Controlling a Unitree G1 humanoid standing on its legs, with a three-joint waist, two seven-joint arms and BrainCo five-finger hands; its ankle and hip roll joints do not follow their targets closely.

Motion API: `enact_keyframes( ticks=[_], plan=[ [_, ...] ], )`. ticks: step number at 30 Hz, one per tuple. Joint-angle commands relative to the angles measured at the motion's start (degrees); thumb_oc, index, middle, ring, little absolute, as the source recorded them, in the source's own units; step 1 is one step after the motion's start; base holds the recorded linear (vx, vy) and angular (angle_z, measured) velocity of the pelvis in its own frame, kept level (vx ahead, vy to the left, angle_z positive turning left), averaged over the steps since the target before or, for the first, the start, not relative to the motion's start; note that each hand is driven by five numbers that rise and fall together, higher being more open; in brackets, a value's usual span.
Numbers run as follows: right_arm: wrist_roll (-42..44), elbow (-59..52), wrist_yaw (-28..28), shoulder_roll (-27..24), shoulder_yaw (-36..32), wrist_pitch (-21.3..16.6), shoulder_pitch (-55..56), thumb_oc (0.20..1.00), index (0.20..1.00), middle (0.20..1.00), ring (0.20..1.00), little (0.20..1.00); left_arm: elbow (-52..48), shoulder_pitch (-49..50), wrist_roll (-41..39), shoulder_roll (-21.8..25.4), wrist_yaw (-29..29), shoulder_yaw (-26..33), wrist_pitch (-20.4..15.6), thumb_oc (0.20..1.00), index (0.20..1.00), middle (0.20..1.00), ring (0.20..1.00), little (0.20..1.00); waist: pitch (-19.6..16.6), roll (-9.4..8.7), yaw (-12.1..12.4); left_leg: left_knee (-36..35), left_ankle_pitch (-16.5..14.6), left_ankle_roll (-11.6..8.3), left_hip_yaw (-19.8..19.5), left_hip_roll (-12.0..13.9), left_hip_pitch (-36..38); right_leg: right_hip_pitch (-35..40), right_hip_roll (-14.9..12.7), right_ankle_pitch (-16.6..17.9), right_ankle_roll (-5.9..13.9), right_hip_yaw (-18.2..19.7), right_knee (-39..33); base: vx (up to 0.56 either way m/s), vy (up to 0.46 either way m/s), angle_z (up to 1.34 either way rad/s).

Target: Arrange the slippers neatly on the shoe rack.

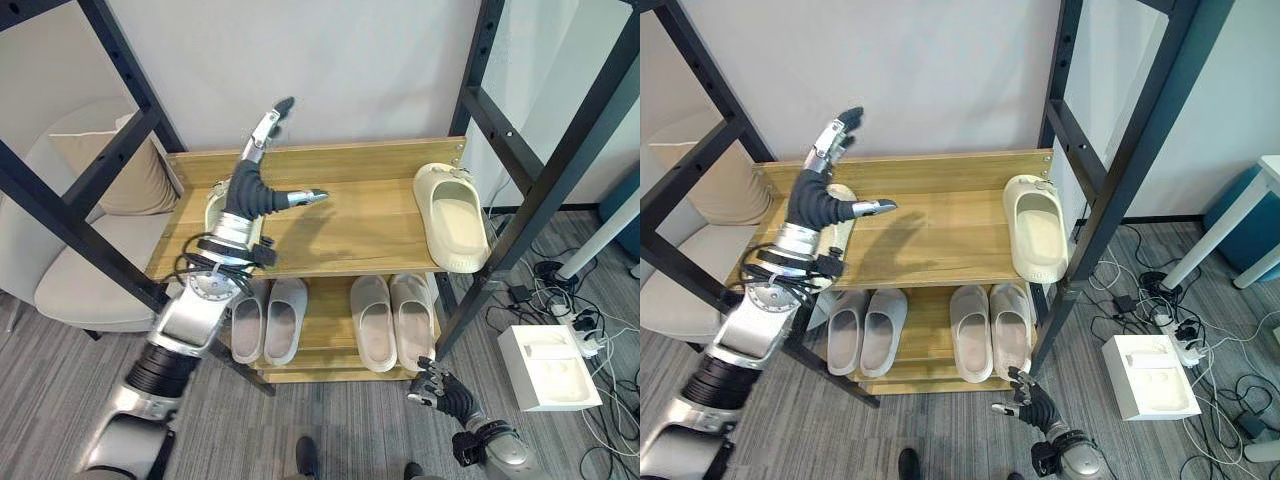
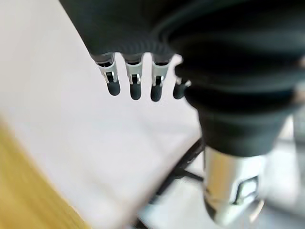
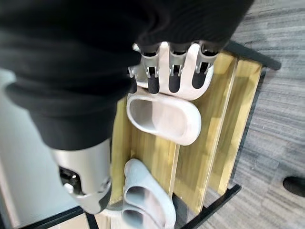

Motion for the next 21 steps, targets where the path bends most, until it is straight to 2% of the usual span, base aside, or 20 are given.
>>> enact_keyframes(
  ticks=[1,2,3,4,6,15,21],
  plan=[
    [2.36,-4.30,-0.78,0.47,-0.29,-4.62,-2.01,1.000,1.000,1.000,1.000,1.000,1.97,-8.49,14.90,-0.82,8.75,-0.78,1.26,1.000,1.000,1.000,1.000,1.000,1.51,-1.37,0.91,-0.28,-8.96,-3.02,-0.67,2.51,6.48,-1.73,-2.48,-0.59,2.66,-2.79,0.03,0.04,0.014,-0.03],
    [2.85,-4.42,-0.72,0.30,-0.01,-4.87,-1.60,1.000,1.000,1.000,1.000,1.000,3.90,-9.48,20.52,2.34,10.61,-0.79,3.86,1.000,1.000,1.000,1.000,1.000,1.41,-1.20,0.66,-0.28,-9.14,-3.02,-0.38,2.50,6.61,-1.83,-2.55,-0.52,2.78,-2.63,0.03,0.00,0.000,0.00],
    [3.15,-4.62,-0.79,0.19,0.12,-4.93,-1.52,1.000,1.000,1.000,1.000,1.000,4.82,-9.98,22.81,3.70,11.44,-1.05,4.93,1.000,1.000,1.000,1.000,1.000,1.41,-1.20,0.58,-0.28,-9.21,-3.04,-0.28,2.50,6.62,-1.90,-2.59,-0.48,2.85,-2.55,0.03,0.04,0.016,-0.10],
    [3.03,-4.80,-0.63,-0.49,0.49,-4.89,-1.47,1.000,1.000,1.000,1.000,1.000,7.22,-10.83,28.22,7.55,12.13,-1.31,7.63,1.000,1.000,1.000,1.000,1.000,1.35,-1.15,0.48,-0.28,-9.45,-3.01,-0.12,2.42,6.69,-2.18,-2.63,-0.37,3.02,-2.22,0.03,0.04,0.011,-0.07],
    [3.23,-5.29,-0.44,-0.87,0.32,-4.88,-1.26,1.000,1.000,1.000,1.000,1.000,8.33,-10.98,30.76,9.83,11.95,-1.35,8.96,1.000,1.000,1.000,1.000,1.000,1.35,-1.06,0.40,-0.28,-9.53,-3.01,0.09,2.40,6.69,-2.35,-2.73,-0.27,3.10,-2.12,0.03,0.04,0.007,-0.07],
    [4.39,-6.59,0.08,-1.72,-2.95,-4.74,1.16,1.000,1.000,1.000,1.000,1.000,13.36,-6.71,37.62,16.30,8.91,-0.20,12.13,1.000,1.000,1.000,1.000,1.000,1.63,-1.24,-0.20,-0.28,-9.95,-2.82,1.19,2.20,6.42,-3.79,-2.94,0.21,3.57,-0.88,0.03,0.01,0.011,-0.06],
    [4.29,-7.11,0.06,-1.71,-3.80,-4.45,1.51,1.000,1.000,1.000,1.000,1.000,15.94,-4.36,37.26,17.31,7.59,0.60,12.22,1.000,1.000,1.000,1.000,1.000,1.74,-1.38,-0.33,-0.28,-10.01,-2.68,1.58,2.16,6.43,-4.13,-3.00,0.36,3.60,-0.43,0.03,0.00,0.006,-0.04]
  ],
)
